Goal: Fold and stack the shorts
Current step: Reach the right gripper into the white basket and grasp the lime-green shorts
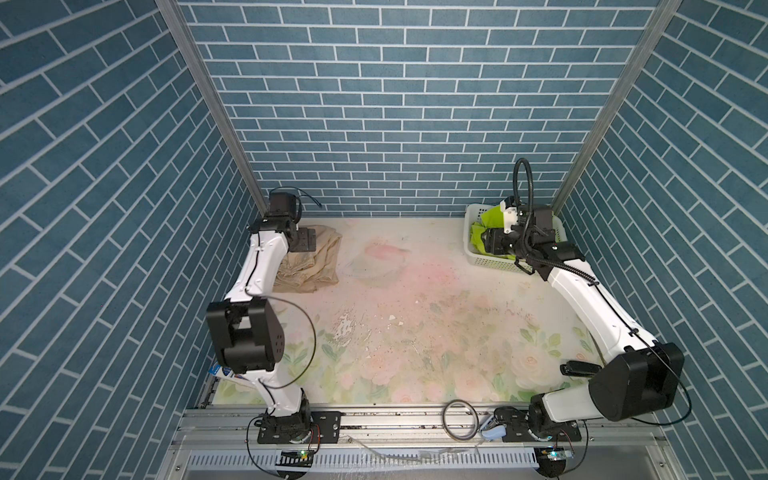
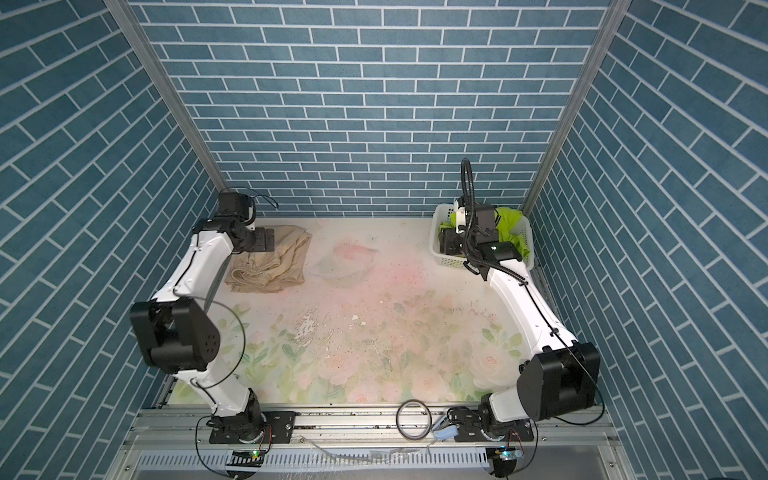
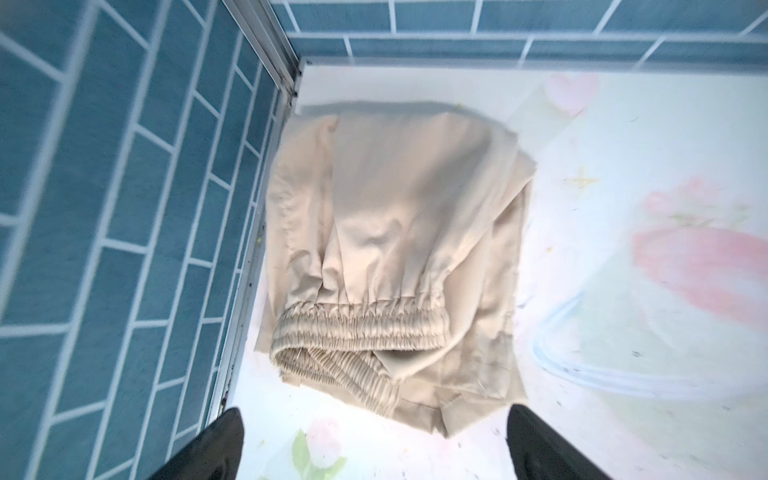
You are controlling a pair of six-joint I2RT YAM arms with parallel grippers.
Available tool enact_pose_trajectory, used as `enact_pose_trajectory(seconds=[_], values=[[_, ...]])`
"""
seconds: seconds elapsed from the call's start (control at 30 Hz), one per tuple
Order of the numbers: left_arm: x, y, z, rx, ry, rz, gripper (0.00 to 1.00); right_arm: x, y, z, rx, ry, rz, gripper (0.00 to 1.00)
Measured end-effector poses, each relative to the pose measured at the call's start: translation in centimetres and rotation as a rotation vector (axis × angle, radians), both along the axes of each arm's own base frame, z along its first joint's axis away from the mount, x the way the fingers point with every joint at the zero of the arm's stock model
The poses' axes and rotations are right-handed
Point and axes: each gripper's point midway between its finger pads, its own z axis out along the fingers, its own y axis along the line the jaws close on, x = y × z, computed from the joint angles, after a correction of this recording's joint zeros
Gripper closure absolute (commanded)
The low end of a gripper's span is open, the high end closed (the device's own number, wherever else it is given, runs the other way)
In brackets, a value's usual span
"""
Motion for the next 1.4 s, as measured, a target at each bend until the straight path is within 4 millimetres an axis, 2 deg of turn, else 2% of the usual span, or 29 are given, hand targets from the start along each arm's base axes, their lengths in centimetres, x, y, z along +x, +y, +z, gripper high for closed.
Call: enact_pose_trajectory(seconds=[0.07, 0.13, 0.27, 0.4, 0.53, 0.67, 0.8, 0.87, 0.9, 0.93, 0.97, 1.03, 1.13, 1.27, 1.37, 1.4], values=[[-2.6, -1.6, 2.9, -0.05, -0.114, -0.02, 0.0, 1.3, -1.4, 0.1, -0.023, 0.016, -0.028, 0.3], [-5.1, -3.2, 4.4, -0.109, -0.196, -0.054, 0.0, 2.8, -2.9, -0.5, -0.043, 0.04, -0.058, 0.3], [-8.8, -5.9, 5.3, -0.231, -0.274, -0.13, 0.0, 5.7, -5.5, -3.7, -0.072, 0.126, -0.11, 0.29], [-9.6, -7.7, 4.9, -0.312, -0.262, -0.182, 0.0, 7.3, -7.0, -7.9, -0.096, 0.213, -0.125, 0.28], [-10.3, -8.5, 3.9, -0.349, -0.228, -0.202, 0.0, 7.8, -6.9, -11.2, -0.099, 0.281, -0.106, 0.28], [-11.5, -9.0, 2.4, -0.376, -0.191, -0.207, 0.0, 8.4, -6.5, -12.9, -0.098, 0.298, -0.09, 0.28], [-11.8, -9.6, 2.2, -0.386, -0.179, -0.221, 0.0, 9.2, -6.4, -14.4, -0.098, 0.285, -0.089, 0.31], [-11.8, -9.7, 2.3, -0.395, -0.18, -0.224, 0.0, 9.6, -6.5, -15.0, -0.106, 0.28, -0.089, 0.37], [-11.8, -9.8, 2.2, -0.398, -0.18, -0.225, 0.0, 9.9, -6.5, -15.3, -0.109, 0.275, -0.086, 0.42], [-11.8, -9.9, 2.2, -0.402, -0.181, -0.227, 0.0, 10.2, -6.5, -15.5, -0.113, 0.269, -0.082, 0.56], [-11.8, -9.9, 2.2, -0.405, -0.18, -0.227, 0.0, 10.5, -6.4, -15.7, -0.115, 0.266, -0.078, 0.77], [-11.9, -9.9, 2.1, -0.407, -0.181, -0.225, 0.0, 11.0, -6.3, -16.0, -0.121, 0.256, -0.064, 1.0], [-12.2, -9.9, 2.1, -0.405, -0.191, -0.224, 0.0, 11.3, -6.1, -15.9, -0.113, 0.247, -0.054, 1.0], [-12.3, -9.8, 2.7, -0.405, -0.214, -0.227, 0.0, 11.4, -5.5, -14.2, -0.085, 0.211, -0.03, 1.0], [-12.2, -9.9, 2.8, -0.408, -0.224, -0.231, 0.0, 10.7, -5.2, -10.5, -0.063, 0.144, -0.019, 1.0], [-12.2, -9.9, 2.7, -0.41, -0.221, -0.23, 0.0, 10.4, -5.1, -8.7, -0.055, 0.11, -0.015, 1.0]])
